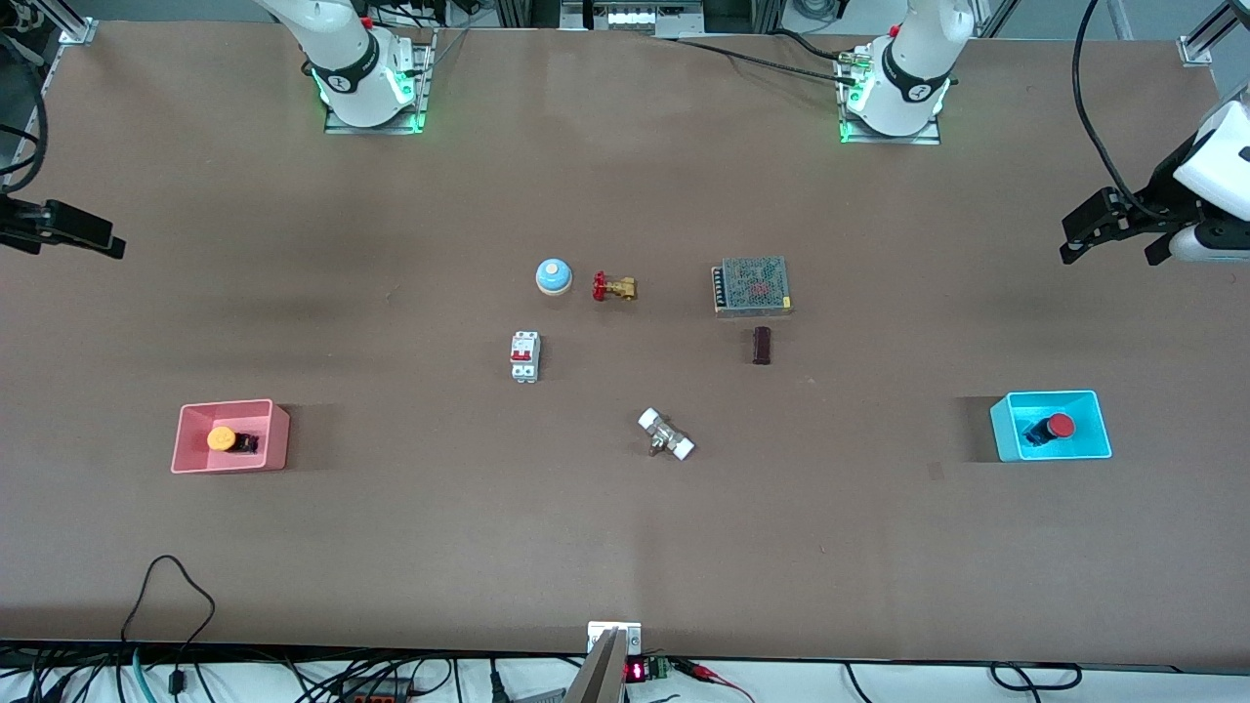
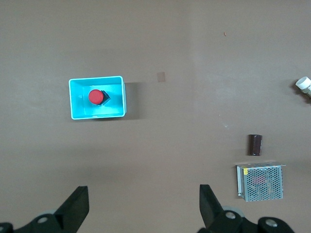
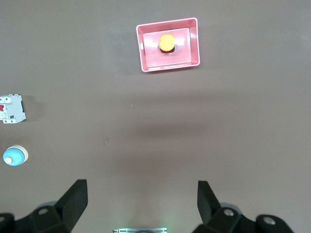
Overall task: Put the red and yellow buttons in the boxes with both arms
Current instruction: 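Open the right gripper and lift it away from the pink box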
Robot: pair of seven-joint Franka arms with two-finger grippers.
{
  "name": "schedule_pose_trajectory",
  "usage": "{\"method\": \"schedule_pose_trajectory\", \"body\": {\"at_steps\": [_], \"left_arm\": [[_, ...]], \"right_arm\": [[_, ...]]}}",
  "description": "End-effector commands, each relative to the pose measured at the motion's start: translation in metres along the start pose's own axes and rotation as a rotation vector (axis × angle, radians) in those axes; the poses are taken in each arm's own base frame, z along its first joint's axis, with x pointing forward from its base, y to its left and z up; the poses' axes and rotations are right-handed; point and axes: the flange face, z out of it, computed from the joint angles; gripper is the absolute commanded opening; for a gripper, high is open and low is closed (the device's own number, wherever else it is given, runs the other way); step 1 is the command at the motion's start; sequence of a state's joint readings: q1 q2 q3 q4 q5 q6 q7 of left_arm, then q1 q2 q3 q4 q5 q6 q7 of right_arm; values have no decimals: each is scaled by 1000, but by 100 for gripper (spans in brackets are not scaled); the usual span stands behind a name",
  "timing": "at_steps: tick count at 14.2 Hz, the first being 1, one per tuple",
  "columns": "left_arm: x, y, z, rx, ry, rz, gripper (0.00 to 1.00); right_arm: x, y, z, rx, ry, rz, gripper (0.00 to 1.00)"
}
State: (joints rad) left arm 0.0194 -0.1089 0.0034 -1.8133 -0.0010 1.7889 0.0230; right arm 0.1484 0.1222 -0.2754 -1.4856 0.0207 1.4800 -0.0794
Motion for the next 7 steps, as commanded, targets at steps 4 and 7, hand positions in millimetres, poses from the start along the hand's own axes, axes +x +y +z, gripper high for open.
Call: {"method": "schedule_pose_trajectory", "body": {"at_steps": [4, 7], "left_arm": [[-6, -2, -5, 10, 13, 11, 100], [-6, -3, -5, 10, 13, 11, 100]], "right_arm": [[-26, 0, -1, -5, 50, -7, 100], [-34, 1, -3, 2, 42, -1, 100]]}}
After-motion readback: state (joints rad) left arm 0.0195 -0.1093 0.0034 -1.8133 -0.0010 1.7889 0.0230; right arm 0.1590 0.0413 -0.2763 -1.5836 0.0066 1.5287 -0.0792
